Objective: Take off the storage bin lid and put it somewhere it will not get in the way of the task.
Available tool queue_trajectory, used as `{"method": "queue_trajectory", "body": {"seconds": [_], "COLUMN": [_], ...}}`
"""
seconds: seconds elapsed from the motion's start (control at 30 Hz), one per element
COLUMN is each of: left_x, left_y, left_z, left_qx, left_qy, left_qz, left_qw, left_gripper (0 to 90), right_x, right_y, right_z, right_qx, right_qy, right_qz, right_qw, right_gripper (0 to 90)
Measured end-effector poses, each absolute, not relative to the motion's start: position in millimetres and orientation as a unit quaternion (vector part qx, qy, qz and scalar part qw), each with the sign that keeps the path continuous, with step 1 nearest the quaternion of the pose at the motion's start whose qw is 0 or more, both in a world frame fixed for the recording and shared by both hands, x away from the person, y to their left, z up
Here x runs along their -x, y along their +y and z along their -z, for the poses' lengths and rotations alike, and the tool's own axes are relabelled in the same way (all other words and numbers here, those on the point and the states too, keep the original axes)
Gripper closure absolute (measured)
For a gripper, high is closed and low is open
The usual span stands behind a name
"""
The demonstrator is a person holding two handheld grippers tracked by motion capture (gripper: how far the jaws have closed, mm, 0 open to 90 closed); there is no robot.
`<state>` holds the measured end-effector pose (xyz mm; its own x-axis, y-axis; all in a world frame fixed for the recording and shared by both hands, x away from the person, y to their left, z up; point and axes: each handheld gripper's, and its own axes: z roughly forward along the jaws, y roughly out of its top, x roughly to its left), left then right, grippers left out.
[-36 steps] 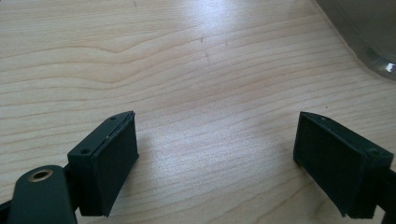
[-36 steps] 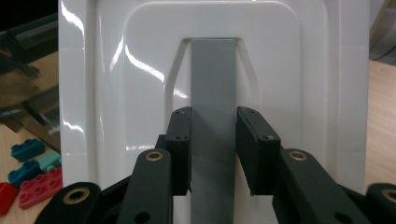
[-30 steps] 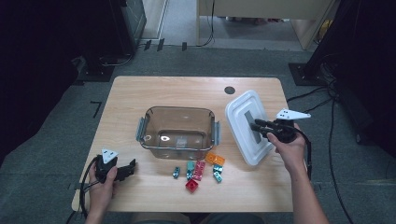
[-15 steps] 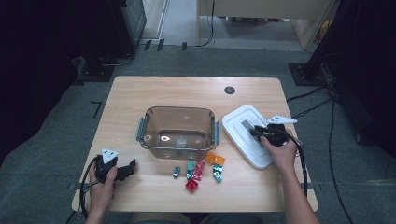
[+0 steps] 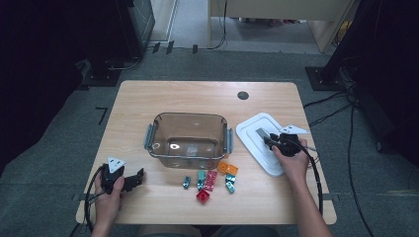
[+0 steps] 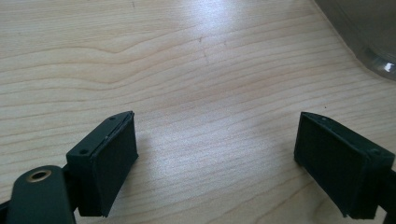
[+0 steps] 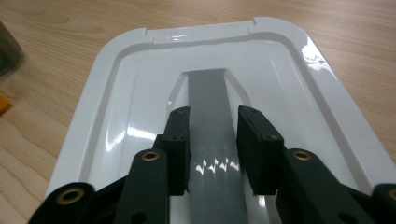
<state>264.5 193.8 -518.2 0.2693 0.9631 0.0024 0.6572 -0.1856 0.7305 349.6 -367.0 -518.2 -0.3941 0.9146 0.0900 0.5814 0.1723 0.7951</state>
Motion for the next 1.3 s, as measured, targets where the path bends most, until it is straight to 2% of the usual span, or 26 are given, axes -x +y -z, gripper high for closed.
{"method": "queue_trajectory", "body": {"seconds": [0.1, 0.13, 0.2, 0.23, 0.4, 0.43, 0.5, 0.53, 0.7, 1.07, 1.3], "left_x": [-264.7, -265.0, -265.1, -265.1, -265.1, -265.1, -265.1, -265.1, -265.9, -266.6, -267.5], "left_y": [193.3, 193.0, 193.0, 193.0, 193.0, 193.0, 192.9, 192.6, 190.6, 190.8, 191.6], "left_z": [518.3, 518.3, 518.3, 518.3, 518.3, 518.3, 518.3, 518.2, 518.4, 518.4, 518.3], "left_qx": [-0.73, -0.73, -0.73, -0.73, -0.73, -0.73, -0.73, -0.729, -0.725, -0.727, -0.732], "left_qy": [0.555, 0.556, 0.556, 0.556, 0.556, 0.556, 0.557, 0.558, 0.564, 0.56, 0.555], "left_qz": [-0.242, -0.242, -0.242, -0.242, -0.241, -0.241, -0.241, -0.242, -0.244, -0.242, -0.24], "left_qw": [0.316, 0.316, 0.315, 0.315, 0.315, 0.316, 0.315, 0.315, 0.312, 0.314, 0.315], "left_gripper": [12.7, 12.1, 12.1, 12.1, 12.1, 12.1, 12.1, 12.0, 11.4, 11.4, 11.3], "right_x": [-347.5, -347.7, -347.5, -345.5, -332.6, -330.5, -328.7, -321.6, -306.6, -253.4, -235.5], "right_y": [-364.3, -365.4, -365.4, -365.0, -365.0, -366.8, -367.8, -369.1, -367.1, -355.4, -338.3], "right_z": [518.1, 518.1, 517.8, 516.4, 512.8, 508.2, 506.0, 500.7, 496.8, 494.5, 501.6], "right_qx": [-0.506, -0.504, -0.503, -0.502, -0.499, -0.499, -0.499, -0.498, -0.492, -0.494, -0.486], "right_qy": [0.738, 0.738, 0.739, 0.741, 0.726, 0.733, 0.732, 0.728, 0.729, 0.732, 0.744], "right_qz": [-0.392, -0.405, -0.405, -0.402, -0.428, -0.422, -0.424, -0.437, -0.441, -0.431, -0.422], "right_qw": [0.212, 0.192, 0.191, 0.192, 0.203, 0.191, 0.186, 0.175, 0.179, 0.187, 0.176], "right_gripper": [48.1, 38.7, 38.6, 31.8, 27.8, 23.4, 22.5, 18.4, 15.0, 14.7, 14.8]}}
